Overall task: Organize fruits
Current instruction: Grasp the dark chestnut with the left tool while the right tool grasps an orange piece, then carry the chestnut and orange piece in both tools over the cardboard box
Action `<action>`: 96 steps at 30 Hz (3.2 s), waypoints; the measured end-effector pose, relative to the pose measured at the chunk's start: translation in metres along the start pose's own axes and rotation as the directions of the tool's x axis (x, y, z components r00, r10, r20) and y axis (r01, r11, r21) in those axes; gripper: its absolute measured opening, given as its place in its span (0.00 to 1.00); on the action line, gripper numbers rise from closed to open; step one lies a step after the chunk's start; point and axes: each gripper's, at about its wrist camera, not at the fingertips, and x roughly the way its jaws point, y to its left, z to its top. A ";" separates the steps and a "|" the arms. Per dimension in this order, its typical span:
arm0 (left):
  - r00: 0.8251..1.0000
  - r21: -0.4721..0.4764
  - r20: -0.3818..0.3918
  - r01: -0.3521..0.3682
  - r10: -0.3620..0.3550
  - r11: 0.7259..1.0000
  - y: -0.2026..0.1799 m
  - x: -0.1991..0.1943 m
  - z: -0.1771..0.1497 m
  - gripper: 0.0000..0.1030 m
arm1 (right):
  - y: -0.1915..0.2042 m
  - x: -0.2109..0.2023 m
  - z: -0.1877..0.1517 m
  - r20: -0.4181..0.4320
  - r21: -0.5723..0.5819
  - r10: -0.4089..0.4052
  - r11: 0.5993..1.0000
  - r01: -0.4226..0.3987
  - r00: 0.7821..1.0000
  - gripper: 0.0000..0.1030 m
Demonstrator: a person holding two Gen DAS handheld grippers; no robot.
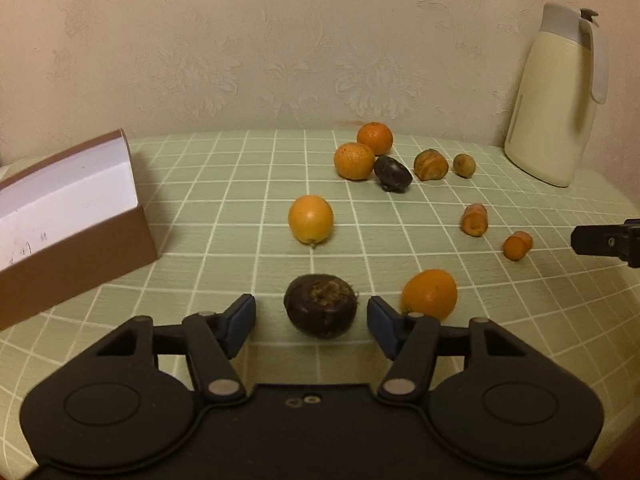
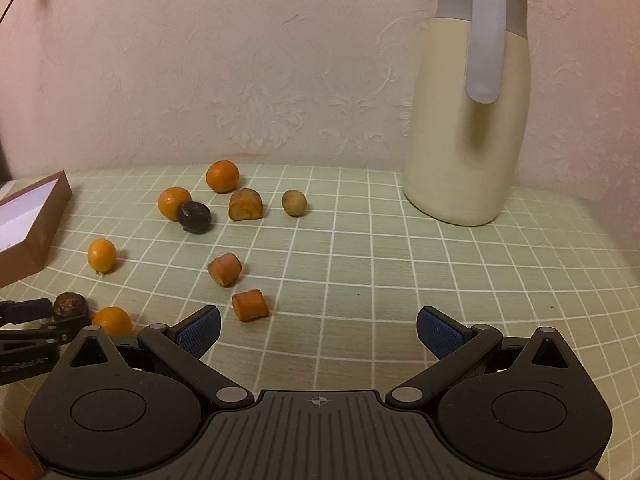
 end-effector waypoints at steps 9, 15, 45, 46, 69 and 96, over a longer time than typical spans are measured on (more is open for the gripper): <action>1.000 0.002 0.018 -0.004 0.004 1.000 0.001 -0.003 0.000 0.27 | 0.007 0.011 0.003 -0.002 -0.003 0.022 1.000 -0.022 1.000 1.00; 0.999 -0.018 0.032 -0.011 0.012 1.000 0.013 -0.022 -0.001 0.27 | 0.024 0.020 0.002 -0.013 -0.072 0.077 0.994 -0.078 0.997 0.85; 0.996 -0.070 0.064 -0.055 0.059 0.996 0.054 -0.046 -0.006 0.27 | 0.034 0.048 0.013 -0.051 -0.058 0.093 0.994 -0.096 0.994 0.23; 0.996 -0.070 0.066 -0.057 0.061 0.996 0.055 -0.047 -0.006 0.27 | 0.035 0.046 0.015 -0.046 -0.061 0.094 0.993 -0.097 0.995 0.23; 0.964 -0.171 0.157 -0.188 0.215 0.967 0.133 -0.127 -0.011 0.27 | 0.140 -0.013 0.052 0.096 -0.202 0.273 0.947 -0.249 0.957 0.20; 0.956 -0.207 0.189 -0.185 0.225 0.961 0.151 -0.139 -0.014 0.27 | 0.045 0.027 0.015 -0.073 -0.083 0.044 0.995 -0.050 0.996 0.60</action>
